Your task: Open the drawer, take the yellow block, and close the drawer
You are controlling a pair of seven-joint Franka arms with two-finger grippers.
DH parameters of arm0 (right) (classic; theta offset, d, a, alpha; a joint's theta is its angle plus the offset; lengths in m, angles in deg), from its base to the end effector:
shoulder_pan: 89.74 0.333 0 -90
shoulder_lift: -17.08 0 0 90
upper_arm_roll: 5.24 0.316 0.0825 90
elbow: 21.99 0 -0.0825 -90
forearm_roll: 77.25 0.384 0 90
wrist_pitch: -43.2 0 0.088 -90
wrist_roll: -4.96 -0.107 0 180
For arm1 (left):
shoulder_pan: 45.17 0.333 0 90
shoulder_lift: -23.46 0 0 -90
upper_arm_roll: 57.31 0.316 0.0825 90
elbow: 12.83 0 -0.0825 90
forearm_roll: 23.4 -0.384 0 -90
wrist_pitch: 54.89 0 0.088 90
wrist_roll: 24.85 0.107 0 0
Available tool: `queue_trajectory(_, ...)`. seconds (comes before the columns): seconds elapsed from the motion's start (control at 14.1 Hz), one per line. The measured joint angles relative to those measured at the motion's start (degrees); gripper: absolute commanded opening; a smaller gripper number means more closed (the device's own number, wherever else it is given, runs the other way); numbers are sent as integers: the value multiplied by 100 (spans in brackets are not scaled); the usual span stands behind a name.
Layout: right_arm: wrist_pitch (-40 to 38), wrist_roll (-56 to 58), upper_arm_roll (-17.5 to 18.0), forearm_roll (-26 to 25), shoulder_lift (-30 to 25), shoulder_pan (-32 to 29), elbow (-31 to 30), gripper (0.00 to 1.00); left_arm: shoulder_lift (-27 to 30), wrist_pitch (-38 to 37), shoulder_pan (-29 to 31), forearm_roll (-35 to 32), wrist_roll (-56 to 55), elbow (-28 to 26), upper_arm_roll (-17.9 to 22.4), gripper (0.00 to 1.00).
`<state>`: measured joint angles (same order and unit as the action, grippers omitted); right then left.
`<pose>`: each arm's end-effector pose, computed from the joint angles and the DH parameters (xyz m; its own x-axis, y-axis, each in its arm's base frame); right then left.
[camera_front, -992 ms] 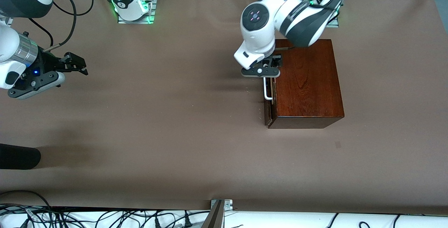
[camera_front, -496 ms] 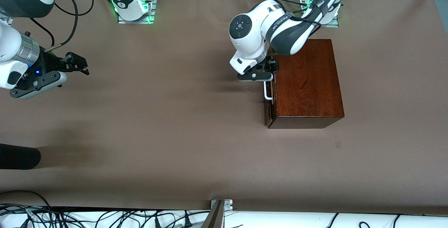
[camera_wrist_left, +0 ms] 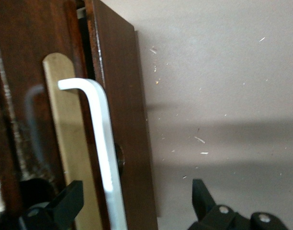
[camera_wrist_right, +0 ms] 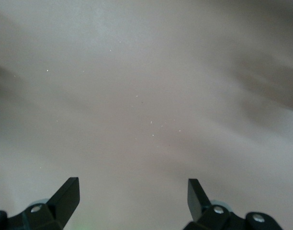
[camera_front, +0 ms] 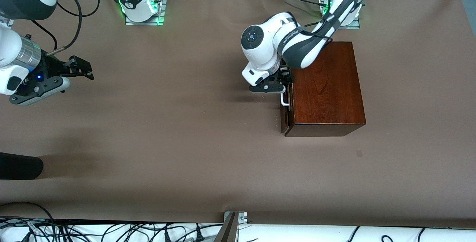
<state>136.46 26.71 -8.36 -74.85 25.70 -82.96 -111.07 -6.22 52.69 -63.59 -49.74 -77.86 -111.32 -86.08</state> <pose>0.5983 0.0447 0.5501 0.9025 0.4266 -0.0594 0.4234 -0.9040 -0.0596 0.4738 -0.4208 0.2967 0.9957 -0.0713 -0.0598 -0.0864 -0.9465 -0.3109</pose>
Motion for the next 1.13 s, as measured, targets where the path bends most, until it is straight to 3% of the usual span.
queue_trajectory(1.13, -3, 0, -36, -6, 66, -14, 3, 100, -348, 736, -261, -325, -537, 5, 45, 100)
